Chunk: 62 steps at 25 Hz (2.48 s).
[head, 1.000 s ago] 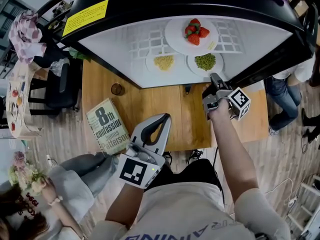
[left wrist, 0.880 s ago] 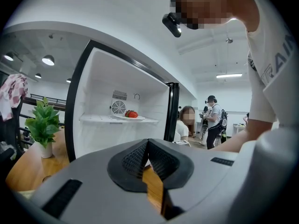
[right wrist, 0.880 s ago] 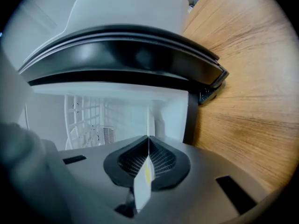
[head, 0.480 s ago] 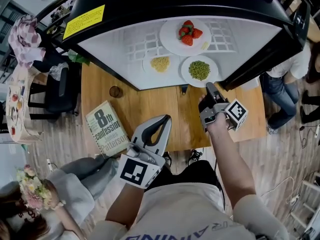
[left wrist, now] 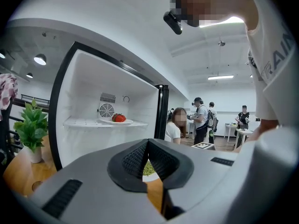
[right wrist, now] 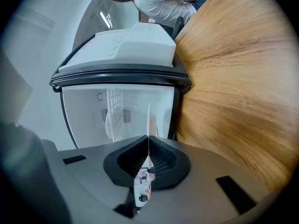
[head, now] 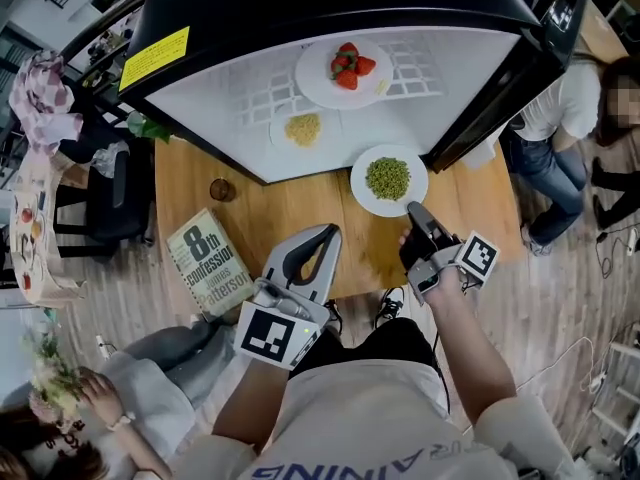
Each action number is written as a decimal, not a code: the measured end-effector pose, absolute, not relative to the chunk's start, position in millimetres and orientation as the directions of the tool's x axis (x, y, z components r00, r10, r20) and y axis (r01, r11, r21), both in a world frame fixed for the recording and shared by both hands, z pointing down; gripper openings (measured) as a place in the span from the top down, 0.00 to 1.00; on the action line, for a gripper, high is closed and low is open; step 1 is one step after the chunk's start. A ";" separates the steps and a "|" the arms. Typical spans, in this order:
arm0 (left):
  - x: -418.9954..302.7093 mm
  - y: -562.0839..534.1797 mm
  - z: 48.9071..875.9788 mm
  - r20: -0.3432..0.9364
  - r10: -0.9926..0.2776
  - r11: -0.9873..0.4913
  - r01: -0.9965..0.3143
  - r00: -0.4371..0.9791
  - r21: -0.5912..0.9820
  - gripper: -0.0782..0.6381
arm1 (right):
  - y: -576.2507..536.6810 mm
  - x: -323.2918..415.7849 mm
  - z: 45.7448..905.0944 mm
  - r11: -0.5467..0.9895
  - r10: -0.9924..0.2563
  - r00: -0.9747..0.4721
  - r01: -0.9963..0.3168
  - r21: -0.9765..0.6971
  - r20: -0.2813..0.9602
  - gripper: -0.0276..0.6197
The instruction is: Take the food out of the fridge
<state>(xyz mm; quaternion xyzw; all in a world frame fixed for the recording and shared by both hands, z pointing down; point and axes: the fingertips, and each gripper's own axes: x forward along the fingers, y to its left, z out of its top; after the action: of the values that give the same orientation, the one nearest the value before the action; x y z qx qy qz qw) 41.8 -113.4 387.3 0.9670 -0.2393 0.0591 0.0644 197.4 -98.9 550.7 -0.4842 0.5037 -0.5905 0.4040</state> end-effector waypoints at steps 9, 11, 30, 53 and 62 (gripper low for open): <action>58.2 -93.9 390.2 0.156 -0.391 -0.907 -0.409 0.907 0.104 0.88 | -15.7 226.9 572.0 -0.222 -0.959 -0.167 -0.056 -0.973 0.228 0.92; 64.0 -90.5 389.6 0.156 -0.378 -0.913 -0.396 0.912 0.101 0.88 | -0.2 237.9 581.2 -0.254 -0.954 -0.148 -0.074 -0.964 0.263 0.92; 95.3 -58.4 393.5 0.180 -0.305 -0.938 -0.328 0.935 0.114 0.88 | 46.3 275.7 631.8 -0.406 -0.911 -0.036 -0.113 -0.907 0.412 0.92; 95.5 -48.6 395.8 0.201 -0.289 -0.946 -0.311 0.936 0.090 0.88 | 51.5 258.3 658.1 -0.427 -0.675 -0.083 -0.766 -0.480 0.733 0.64; 90.0 -51.6 388.5 0.192 -0.309 -0.939 -0.331 0.931 0.096 0.88 | 44.8 257.9 613.9 -0.338 -0.721 -0.073 -0.831 -0.442 0.689 0.69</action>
<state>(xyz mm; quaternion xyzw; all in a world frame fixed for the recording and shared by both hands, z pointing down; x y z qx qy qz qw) 90.0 -51.6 388.5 0.9806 -0.1633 0.0874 0.0634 257.9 44.8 613.9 -0.6781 0.5721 -0.4574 -0.0597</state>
